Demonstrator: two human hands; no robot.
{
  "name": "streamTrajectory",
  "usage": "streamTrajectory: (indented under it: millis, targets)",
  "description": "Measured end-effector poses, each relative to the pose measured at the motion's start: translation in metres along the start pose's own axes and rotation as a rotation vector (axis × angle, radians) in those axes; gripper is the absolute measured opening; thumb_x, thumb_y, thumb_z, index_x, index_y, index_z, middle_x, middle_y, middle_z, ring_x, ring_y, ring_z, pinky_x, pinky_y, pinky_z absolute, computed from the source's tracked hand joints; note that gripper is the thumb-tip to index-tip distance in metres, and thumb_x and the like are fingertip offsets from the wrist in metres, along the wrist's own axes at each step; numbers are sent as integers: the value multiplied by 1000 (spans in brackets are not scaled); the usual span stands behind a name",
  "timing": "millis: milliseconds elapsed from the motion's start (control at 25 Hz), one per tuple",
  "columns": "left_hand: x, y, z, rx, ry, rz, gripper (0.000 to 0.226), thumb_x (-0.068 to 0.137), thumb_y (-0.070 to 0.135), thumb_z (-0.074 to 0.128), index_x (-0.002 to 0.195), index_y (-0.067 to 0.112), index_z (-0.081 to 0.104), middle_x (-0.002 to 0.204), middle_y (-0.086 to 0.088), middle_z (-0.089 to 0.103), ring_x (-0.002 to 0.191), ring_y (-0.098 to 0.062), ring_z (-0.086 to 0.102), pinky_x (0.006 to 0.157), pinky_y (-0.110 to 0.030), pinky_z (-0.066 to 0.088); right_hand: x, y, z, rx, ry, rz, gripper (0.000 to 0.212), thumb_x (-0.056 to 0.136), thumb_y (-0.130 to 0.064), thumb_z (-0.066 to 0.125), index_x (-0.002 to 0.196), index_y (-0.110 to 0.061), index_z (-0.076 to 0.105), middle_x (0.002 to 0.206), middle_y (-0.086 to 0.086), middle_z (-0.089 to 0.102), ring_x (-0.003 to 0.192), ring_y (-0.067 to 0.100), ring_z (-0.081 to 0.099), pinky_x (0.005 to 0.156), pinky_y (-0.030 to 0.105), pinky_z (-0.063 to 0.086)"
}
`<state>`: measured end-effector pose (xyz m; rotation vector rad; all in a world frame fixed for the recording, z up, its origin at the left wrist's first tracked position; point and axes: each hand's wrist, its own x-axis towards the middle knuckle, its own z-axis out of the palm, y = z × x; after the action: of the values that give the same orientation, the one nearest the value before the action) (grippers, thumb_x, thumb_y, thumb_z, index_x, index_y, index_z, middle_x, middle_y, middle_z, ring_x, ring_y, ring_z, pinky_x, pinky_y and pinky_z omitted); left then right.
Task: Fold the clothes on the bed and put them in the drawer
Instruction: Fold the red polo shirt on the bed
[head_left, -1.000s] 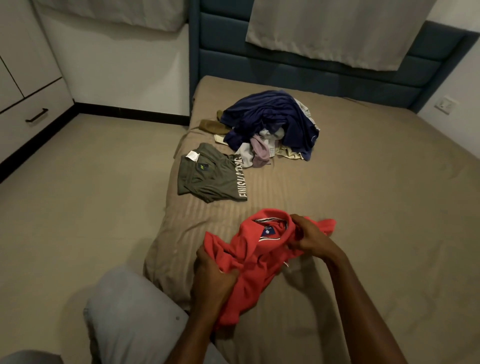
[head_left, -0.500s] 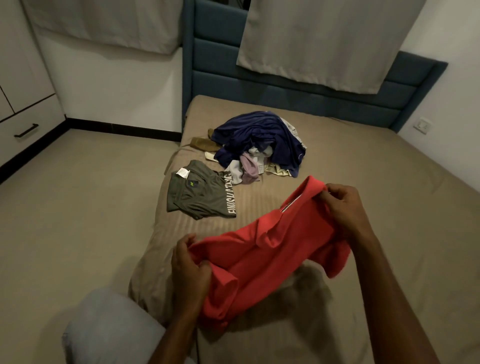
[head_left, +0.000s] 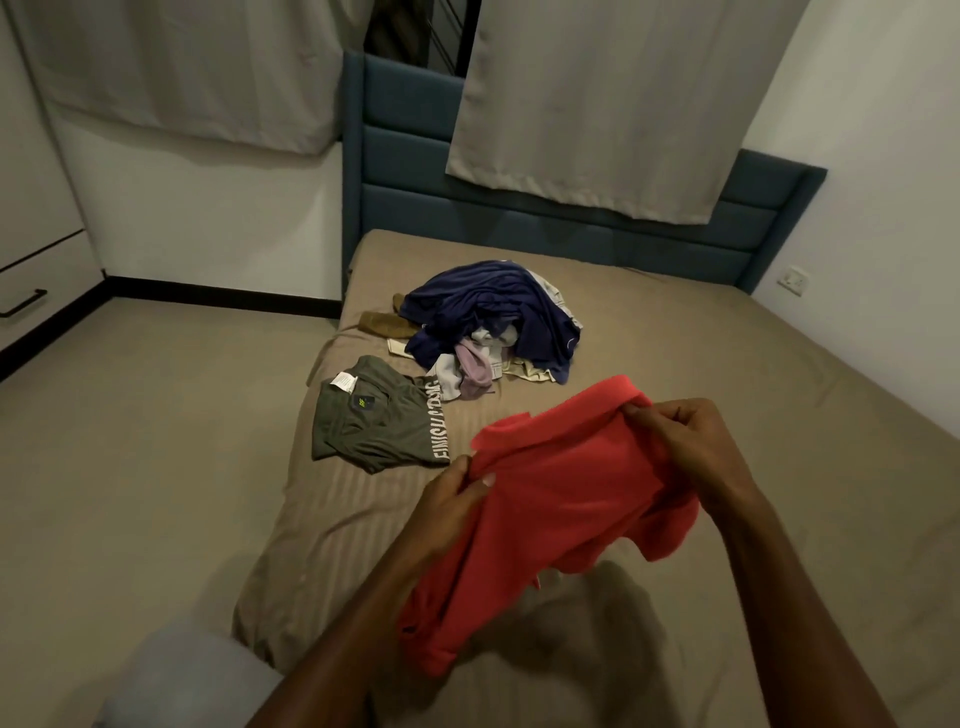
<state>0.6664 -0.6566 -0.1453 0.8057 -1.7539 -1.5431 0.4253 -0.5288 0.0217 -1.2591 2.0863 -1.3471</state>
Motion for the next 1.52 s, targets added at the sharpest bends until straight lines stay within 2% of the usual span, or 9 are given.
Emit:
streamTrajectory:
  millis: [200,320,440,520,680,800,920,1320,1520]
  targets:
    - [6,62,2,221,-96,110,57,96,58,60,137,20,51,129,14,59,122,-10,59,101,-30,46,-7,-5,-36,-27,-26,-97,41,96,-39,69,84,0,72,79,28,69,65,20,60,66,41,50]
    - [23,96,-9,171,-1,221,51,97,52,61,140,23,57,131,16,65,120,-4,62,108,-38,48,-5,-20,-64,-76,-18,-160,45,92,-40,73,77,1,67,63,12,57,58,17,51,59,33,39]
    - [42,140,-30,324,27,332,20,95,50,67,102,31,65,91,26,67,83,7,62,81,-26,52,-7,-34,-91,-115,-178,-171,24,84,-23,84,73,-6,72,64,7,64,58,14,58,55,27,44]
    - [53,175,-51,493,-66,388,35,82,54,80,80,26,59,69,19,56,61,2,49,61,-23,40,-5,-35,-105,-136,-301,-80,18,84,-18,83,74,-5,76,68,9,70,60,17,62,55,24,48]
    - [75,230,-77,884,-351,315,34,67,54,90,79,27,73,75,10,71,66,-6,65,64,-30,55,5,-25,-128,-66,-215,-34,28,95,-27,70,80,-3,70,74,9,65,68,24,55,64,32,43]
    - [87,256,-81,723,-204,376,31,76,49,86,79,20,77,76,-2,73,69,-15,68,65,-35,56,9,-21,-143,9,-49,-82,26,103,-25,59,104,0,68,86,11,65,80,25,55,71,36,42]
    - [90,280,-80,545,-170,368,26,80,37,86,81,13,77,68,0,72,62,-6,65,58,-18,49,8,-34,-159,29,85,-124,19,103,-24,61,102,-10,74,88,8,73,81,22,64,75,33,49]
    - [61,390,-79,269,-427,428,27,86,20,81,104,0,75,97,-20,75,83,-25,70,78,-34,58,-53,-152,-254,-36,364,-408,16,100,-22,67,107,-13,77,99,4,77,89,12,67,81,25,50]
    - [29,418,-57,14,-570,441,42,81,16,79,117,-3,71,104,-20,72,86,-22,71,79,-27,60,-98,-180,-294,4,416,-454,20,96,-14,70,112,-2,71,96,11,74,84,20,66,70,22,53]
